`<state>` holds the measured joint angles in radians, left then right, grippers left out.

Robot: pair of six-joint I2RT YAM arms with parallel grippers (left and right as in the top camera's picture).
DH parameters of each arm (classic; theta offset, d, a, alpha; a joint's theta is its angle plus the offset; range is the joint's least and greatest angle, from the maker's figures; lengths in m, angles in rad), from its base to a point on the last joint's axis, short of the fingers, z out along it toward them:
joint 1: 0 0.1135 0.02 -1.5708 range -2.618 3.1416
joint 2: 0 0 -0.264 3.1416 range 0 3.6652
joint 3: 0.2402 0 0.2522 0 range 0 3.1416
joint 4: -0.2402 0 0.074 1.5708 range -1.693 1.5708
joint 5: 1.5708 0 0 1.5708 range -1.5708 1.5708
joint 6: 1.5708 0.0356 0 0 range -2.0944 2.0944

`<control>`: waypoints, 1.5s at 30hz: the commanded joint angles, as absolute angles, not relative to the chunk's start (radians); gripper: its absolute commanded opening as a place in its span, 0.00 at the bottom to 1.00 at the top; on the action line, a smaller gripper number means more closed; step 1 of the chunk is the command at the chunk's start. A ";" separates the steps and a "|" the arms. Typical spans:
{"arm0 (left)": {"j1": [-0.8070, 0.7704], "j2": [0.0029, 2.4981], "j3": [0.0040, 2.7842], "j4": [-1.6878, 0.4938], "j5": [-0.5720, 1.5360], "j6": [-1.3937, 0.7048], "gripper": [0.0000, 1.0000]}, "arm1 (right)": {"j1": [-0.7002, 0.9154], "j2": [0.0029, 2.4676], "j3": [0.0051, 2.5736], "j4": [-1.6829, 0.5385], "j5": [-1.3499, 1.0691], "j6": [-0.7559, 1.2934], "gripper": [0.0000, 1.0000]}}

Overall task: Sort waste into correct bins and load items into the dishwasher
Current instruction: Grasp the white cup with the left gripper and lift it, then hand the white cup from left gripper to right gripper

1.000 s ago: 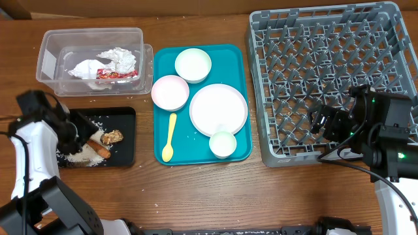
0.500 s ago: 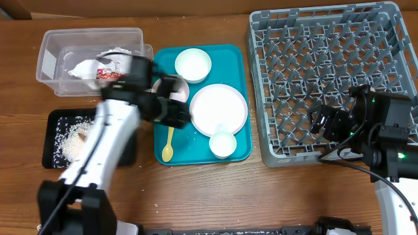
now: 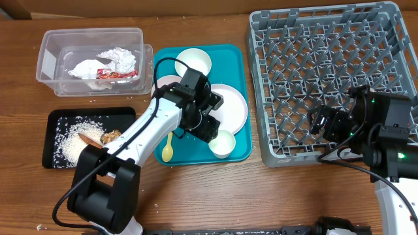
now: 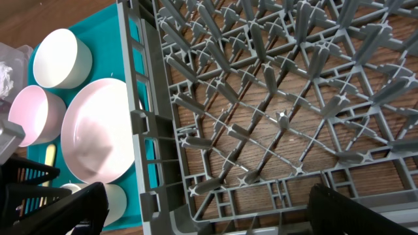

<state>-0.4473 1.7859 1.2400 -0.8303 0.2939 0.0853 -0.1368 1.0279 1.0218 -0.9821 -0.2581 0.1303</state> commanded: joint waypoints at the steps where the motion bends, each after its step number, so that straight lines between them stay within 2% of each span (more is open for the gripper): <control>1: -0.448 1.794 1.252 -0.839 0.281 0.101 0.57 | -0.140 1.027 1.048 -0.978 -0.264 0.130 1.00; 3: -0.448 1.794 1.252 -0.839 0.282 0.101 0.45 | -0.140 1.027 1.048 -0.978 -0.264 0.130 1.00; 6: -0.448 1.794 1.252 -0.839 0.282 0.101 0.20 | -0.140 1.028 1.048 -0.978 -0.264 0.130 1.00; 8: -0.448 1.794 1.252 -0.841 0.289 0.099 0.09 | -0.140 1.028 1.048 -0.978 -0.264 0.130 1.00; 10: -0.448 1.794 1.252 -0.841 0.301 0.087 0.04 | -0.140 1.027 1.048 -0.978 -0.264 0.130 1.00; 16: -0.436 1.790 1.255 -0.847 0.443 0.081 0.04 | -0.140 1.027 1.049 -0.975 -0.291 0.130 1.00; 21: -0.361 1.784 1.323 -0.943 0.625 0.083 0.04 | -0.140 1.027 1.048 -0.926 -0.474 0.130 1.00; 24: -0.281 1.784 1.381 -0.987 0.802 0.083 0.04 | -0.139 1.027 1.048 -0.864 -0.667 0.130 1.00; 28: -0.157 1.784 1.410 -0.963 1.154 0.082 0.04 | -0.135 1.034 1.048 -0.789 -0.850 0.130 1.00; 33: -0.077 1.785 1.410 -0.930 1.441 0.082 0.04 | -0.080 1.061 1.048 -0.711 -0.926 0.144 0.99; 38: -0.073 1.785 1.410 -0.925 1.581 0.077 0.04 | 0.054 1.111 1.048 -0.548 -0.945 0.241 0.97; 45: -0.074 1.785 1.410 -0.919 1.581 0.055 0.04 | 0.257 1.211 1.048 -0.325 -0.944 0.291 0.93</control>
<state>-0.0658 1.7866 1.3914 -0.9203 1.5131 0.0769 0.2127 1.1831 1.0252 -0.3672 -0.9218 0.2520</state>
